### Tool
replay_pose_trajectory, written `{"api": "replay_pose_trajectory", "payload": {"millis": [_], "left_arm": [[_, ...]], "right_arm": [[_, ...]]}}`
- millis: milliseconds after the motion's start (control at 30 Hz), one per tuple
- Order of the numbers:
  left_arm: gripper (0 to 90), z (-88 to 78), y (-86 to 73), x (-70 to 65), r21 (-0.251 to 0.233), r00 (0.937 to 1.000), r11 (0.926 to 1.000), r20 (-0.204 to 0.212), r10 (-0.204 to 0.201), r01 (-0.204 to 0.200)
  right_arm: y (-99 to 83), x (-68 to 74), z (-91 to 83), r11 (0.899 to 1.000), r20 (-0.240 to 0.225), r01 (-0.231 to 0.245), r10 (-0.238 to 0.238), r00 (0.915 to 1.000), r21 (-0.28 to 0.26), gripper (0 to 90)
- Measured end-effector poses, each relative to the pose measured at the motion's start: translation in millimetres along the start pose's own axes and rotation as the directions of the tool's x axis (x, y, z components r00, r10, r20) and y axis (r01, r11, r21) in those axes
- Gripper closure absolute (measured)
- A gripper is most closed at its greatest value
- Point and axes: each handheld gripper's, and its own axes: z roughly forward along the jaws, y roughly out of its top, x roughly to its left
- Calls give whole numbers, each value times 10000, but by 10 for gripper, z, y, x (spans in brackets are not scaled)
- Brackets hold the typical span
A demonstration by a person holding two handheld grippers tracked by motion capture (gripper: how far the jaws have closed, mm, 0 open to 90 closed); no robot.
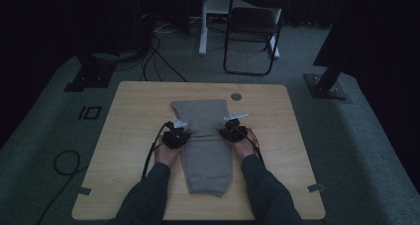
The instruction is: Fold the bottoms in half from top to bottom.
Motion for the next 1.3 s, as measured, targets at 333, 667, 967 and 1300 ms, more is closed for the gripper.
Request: {"api": "replay_pose_trajectory", "payload": {"millis": [333, 667, 967, 1300], "left_arm": [[858, 189, 215, 122, 139, 9975, 9990, -568, -425, 434], [863, 177, 220, 101, 45, 9956, 9980, -703, -624, 628], [866, -115, 398, 78, -892, 9967, 9936, -359, -725, 691], [866, -705, 704, -105, -2559, 9999, 9667, -55, -102, 85]], "right_arm": [[192, -127, 192, 9925, 252, -1199, 1205, 9924, -233, 867], [211, -112, 182, 9961, 333, -866, 870, 9957, -150, 873], [336, -96, -114, 9946, 267, -449, 476, 9985, -939, 872], [510, -89, -718, 9685, 59, -118, 137, 9999, -2488, 873]]}}
